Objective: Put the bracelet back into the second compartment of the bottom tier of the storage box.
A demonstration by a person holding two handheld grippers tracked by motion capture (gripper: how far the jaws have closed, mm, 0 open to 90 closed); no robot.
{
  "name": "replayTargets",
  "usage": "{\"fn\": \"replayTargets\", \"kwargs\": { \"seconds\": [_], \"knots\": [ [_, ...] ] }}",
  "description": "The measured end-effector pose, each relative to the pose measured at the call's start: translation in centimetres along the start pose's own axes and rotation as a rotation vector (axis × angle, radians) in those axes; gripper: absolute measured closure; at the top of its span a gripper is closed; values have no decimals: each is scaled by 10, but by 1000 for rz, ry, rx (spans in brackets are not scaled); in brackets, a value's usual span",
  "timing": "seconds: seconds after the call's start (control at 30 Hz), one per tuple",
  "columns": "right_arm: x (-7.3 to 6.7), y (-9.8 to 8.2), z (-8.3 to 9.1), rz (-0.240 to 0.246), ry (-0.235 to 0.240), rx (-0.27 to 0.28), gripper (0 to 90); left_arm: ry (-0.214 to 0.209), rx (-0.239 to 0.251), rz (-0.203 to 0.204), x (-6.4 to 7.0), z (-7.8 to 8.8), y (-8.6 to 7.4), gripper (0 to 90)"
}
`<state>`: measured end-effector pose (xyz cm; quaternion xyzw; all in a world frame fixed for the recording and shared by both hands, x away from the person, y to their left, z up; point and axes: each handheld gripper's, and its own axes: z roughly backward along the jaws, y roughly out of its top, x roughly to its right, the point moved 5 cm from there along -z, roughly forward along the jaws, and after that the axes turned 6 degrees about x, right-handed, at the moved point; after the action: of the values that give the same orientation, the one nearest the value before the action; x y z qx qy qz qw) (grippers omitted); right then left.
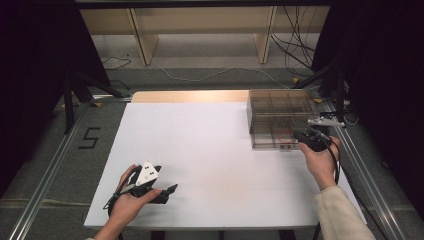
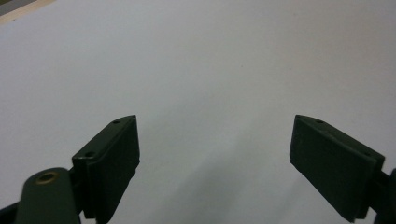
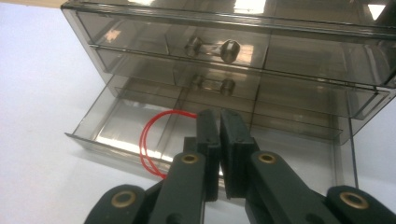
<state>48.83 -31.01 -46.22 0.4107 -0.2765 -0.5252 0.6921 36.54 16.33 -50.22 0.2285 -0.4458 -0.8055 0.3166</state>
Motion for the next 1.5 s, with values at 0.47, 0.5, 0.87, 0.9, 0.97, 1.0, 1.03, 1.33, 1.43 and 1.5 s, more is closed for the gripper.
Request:
{"fn": "replayTargets", "kwargs": {
  "seconds": [0.47, 0.5, 0.87, 0.9, 0.97, 1.0, 1.03, 1.33, 1.43, 1.5],
  "knots": [
    [6, 1, -9, 3, -28, -10, 875, 4, 5, 4, 0, 0, 0, 159],
    [8, 1, -11, 8, -39, -15, 875, 5, 5, 3, 0, 0, 0, 158],
    [11, -2, -25, 27, -62, -46, 874, 4, 3, 2, 0, 0, 0, 158],
    [10, -3, -26, 30, -60, -49, 875, 4, 4, 2, 0, 0, 0, 158],
    [7, -4, -30, 42, -56, -59, 874, 4, 5, 4, 0, -1, 0, 158],
    [7, -4, -30, 42, -56, -59, 874, 4, 5, 5, 0, -1, 0, 158],
    [6, -4, -32, 46, -54, -63, 874, 4, 5, 5, 0, -1, 0, 158],
    [5, -9, -44, 56, -43, -96, 873, 3, 4, 4, 0, -1, 0, 159],
    [5, -10, -45, 59, -38, -94, 853, 3, 3, 3, 0, 0, 0, 158],
    [6, -10, -45, 57, -37, -90, 779, 4, 5, 6, 0, 0, 0, 158]
  ]
}}
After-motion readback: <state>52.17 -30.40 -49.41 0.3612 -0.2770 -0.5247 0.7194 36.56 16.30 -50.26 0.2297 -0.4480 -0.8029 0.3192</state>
